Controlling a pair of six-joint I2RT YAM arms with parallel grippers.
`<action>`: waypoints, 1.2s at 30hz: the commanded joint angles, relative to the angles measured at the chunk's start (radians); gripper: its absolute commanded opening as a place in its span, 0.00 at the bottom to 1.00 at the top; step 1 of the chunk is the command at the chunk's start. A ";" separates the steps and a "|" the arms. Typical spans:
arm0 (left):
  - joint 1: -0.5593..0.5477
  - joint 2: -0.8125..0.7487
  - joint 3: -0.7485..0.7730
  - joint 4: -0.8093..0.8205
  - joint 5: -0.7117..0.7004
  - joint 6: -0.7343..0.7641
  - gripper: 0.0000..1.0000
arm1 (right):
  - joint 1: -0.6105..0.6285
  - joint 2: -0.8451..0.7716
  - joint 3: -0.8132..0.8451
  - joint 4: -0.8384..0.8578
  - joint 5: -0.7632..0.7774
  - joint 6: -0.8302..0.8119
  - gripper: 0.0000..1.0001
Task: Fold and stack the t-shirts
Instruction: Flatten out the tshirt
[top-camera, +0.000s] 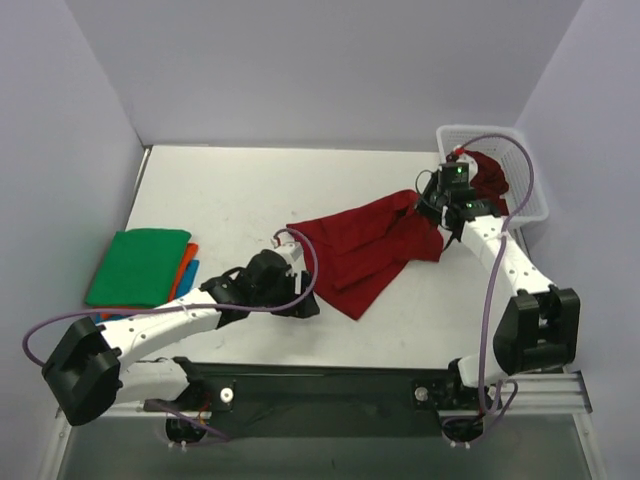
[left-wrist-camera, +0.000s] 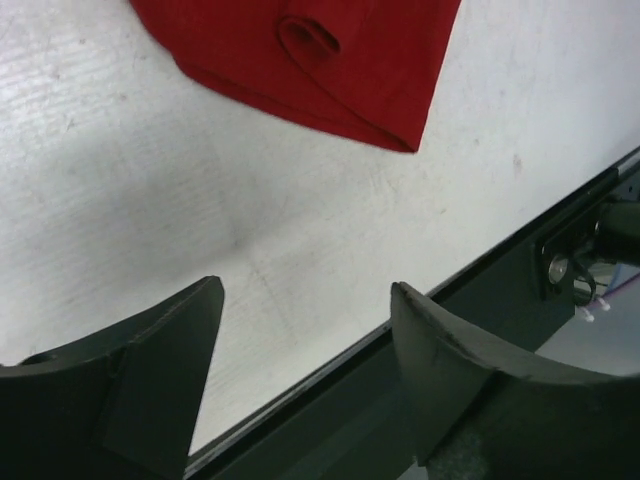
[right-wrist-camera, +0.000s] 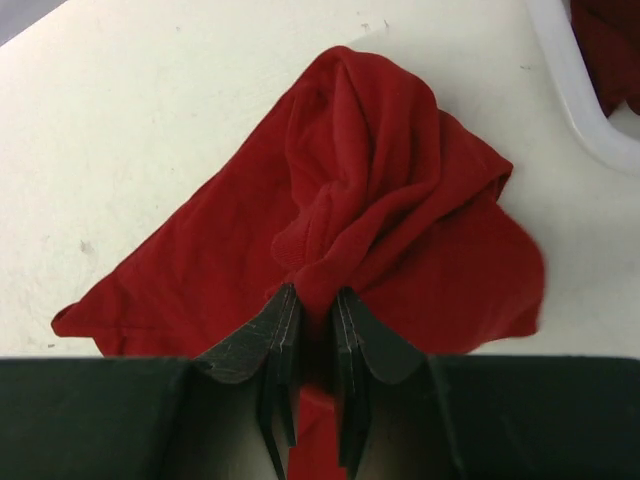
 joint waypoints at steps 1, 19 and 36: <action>-0.023 0.080 0.130 0.120 -0.091 0.063 0.75 | -0.004 -0.097 -0.035 0.021 0.012 0.030 0.00; -0.095 0.585 0.487 0.069 -0.273 0.270 0.66 | -0.034 -0.111 -0.043 0.000 -0.032 0.028 0.00; -0.078 0.594 0.507 0.045 -0.244 0.249 0.00 | -0.056 -0.126 -0.046 -0.028 -0.047 0.027 0.00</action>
